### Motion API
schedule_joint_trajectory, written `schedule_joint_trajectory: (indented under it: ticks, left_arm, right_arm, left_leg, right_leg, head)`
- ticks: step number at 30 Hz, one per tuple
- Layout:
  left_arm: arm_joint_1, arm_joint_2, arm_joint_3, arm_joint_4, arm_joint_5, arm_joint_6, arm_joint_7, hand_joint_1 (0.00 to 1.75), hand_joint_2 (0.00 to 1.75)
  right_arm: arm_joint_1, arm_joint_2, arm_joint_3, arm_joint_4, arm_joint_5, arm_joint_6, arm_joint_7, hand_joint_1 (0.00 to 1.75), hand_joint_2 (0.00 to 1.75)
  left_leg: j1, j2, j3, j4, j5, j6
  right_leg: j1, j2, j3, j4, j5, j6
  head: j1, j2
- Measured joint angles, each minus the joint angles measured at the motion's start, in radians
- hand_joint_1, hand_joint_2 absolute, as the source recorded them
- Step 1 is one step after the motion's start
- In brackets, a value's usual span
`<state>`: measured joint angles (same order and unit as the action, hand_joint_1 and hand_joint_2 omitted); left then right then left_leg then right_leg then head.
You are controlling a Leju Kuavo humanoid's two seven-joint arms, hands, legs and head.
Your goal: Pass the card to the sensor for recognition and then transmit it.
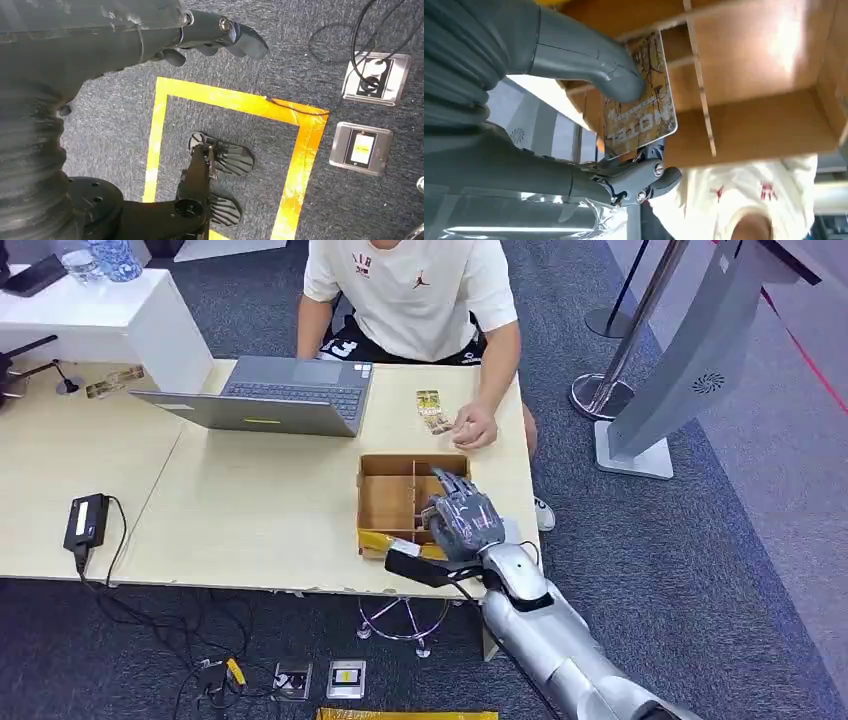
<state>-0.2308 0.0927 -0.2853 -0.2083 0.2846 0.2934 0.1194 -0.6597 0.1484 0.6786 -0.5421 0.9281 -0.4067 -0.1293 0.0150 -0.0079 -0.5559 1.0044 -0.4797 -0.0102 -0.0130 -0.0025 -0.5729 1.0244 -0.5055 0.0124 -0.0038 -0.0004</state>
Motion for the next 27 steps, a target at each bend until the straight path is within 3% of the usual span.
schedule_joint_trajectory:
  ticks: [7,11,16,20,24,27]
  left_arm:
    - [0.003,0.003,-0.001,0.0,0.001,0.004,-0.006,0.0,1.75]
    - [0.005,0.008,-0.006,0.0,-0.005,0.004,-0.022,0.0,1.75]
    - [0.005,0.014,-0.006,0.001,-0.01,0.005,-0.038,0.0,1.75]
    - [0.005,0.014,-0.006,0.001,-0.009,0.016,-0.046,0.0,1.75]
    - [0.001,0.014,-0.011,0.0,-0.015,0.023,-0.05,0.0,1.75]
    - [0.0,0.013,-0.019,0.0,-0.012,0.032,-0.05,0.0,1.75]
  right_arm:
    - [-0.092,-0.005,-0.044,-0.03,-0.029,-0.094,-0.005,1.75,1.75]
    - [-0.177,-0.016,-0.113,-0.106,-0.073,-0.181,-0.066,1.75,1.75]
    - [-0.339,-0.032,-0.214,-0.215,-0.135,-0.187,-0.127,1.75,1.75]
    - [-0.448,-0.031,-0.259,-0.224,-0.135,-0.21,-0.181,1.75,1.75]
    - [-0.535,-0.018,-0.272,-0.149,-0.041,-0.223,-0.142,1.75,1.75]
    - [-0.555,-0.016,-0.271,-0.06,0.05,-0.177,-0.068,1.75,1.75]
  left_leg:
    - [0.0,0.001,0.0,0.0,0.001,-0.001]
    - [0.0,0.001,0.0,0.001,0.001,-0.001]
    - [0.0,0.002,0.0,0.001,0.001,-0.001]
    - [0.0,0.002,0.0,0.0,0.001,-0.001]
    - [0.0,0.002,0.0,0.0,0.001,-0.001]
    - [0.0,0.002,0.0,0.0,0.001,-0.001]
  right_leg:
    - [0.0,0.001,0.0,0.0,0.001,-0.001]
    - [0.0,0.002,-0.001,0.0,0.002,-0.001]
    - [0.0,0.002,-0.001,0.0,0.002,-0.001]
    - [0.0,0.002,-0.001,0.0,0.002,-0.001]
    - [0.0,0.002,-0.001,0.0,0.002,-0.001]
    - [0.0,0.002,0.0,0.0,0.002,-0.001]
  head:
    - [0.0,0.0]
    - [0.0,0.0]
    - [0.0,0.0]
    - [0.0,0.0]
    - [0.0,0.0]
    - [0.0,0.0]
